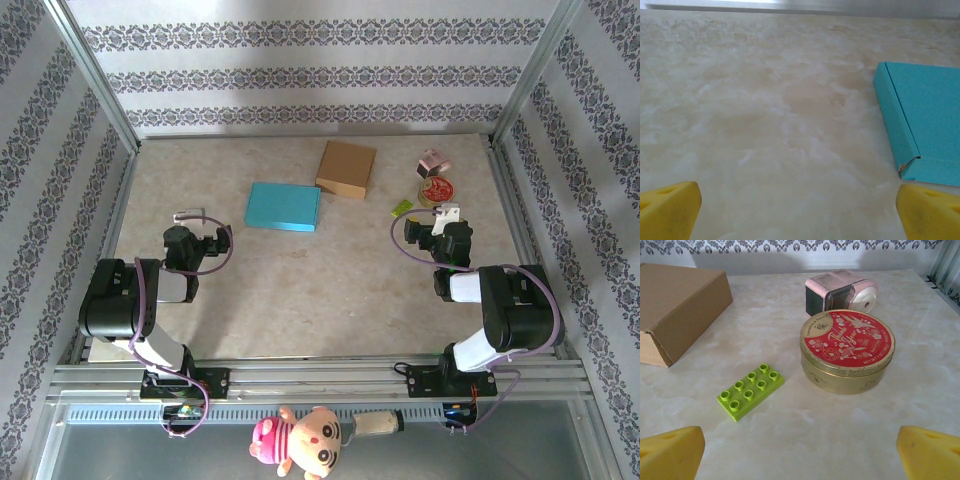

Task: Fold the paper box

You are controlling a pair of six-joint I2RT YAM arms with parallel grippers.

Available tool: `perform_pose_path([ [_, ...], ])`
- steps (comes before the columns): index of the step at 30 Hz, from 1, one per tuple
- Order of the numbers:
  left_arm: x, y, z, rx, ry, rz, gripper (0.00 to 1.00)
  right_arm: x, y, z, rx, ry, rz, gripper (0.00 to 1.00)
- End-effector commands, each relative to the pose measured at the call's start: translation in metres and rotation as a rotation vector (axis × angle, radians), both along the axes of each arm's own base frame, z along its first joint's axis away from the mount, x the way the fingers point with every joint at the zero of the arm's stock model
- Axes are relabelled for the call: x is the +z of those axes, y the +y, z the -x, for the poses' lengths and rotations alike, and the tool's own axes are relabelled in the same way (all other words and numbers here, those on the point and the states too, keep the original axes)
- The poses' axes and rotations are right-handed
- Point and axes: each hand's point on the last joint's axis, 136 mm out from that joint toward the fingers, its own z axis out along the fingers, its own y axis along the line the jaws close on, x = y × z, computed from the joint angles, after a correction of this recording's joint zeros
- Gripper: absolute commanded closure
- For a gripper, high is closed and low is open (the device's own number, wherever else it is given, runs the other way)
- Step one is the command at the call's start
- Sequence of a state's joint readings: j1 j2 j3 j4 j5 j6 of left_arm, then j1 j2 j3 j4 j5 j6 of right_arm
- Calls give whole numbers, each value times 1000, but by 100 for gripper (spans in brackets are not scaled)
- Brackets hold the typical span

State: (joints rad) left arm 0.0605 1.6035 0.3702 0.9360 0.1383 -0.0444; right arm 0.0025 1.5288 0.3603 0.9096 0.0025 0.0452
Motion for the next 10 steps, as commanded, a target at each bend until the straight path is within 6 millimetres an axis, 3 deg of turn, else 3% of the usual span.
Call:
perform_pose_path([
  [1,14,-2,-5,-12,-53,-20,0,15,0,-7,-1,-48,15,2],
  [10,14,-3,-4,-17,-52,-19,0,14,1,-7,-6,-45,23,2],
])
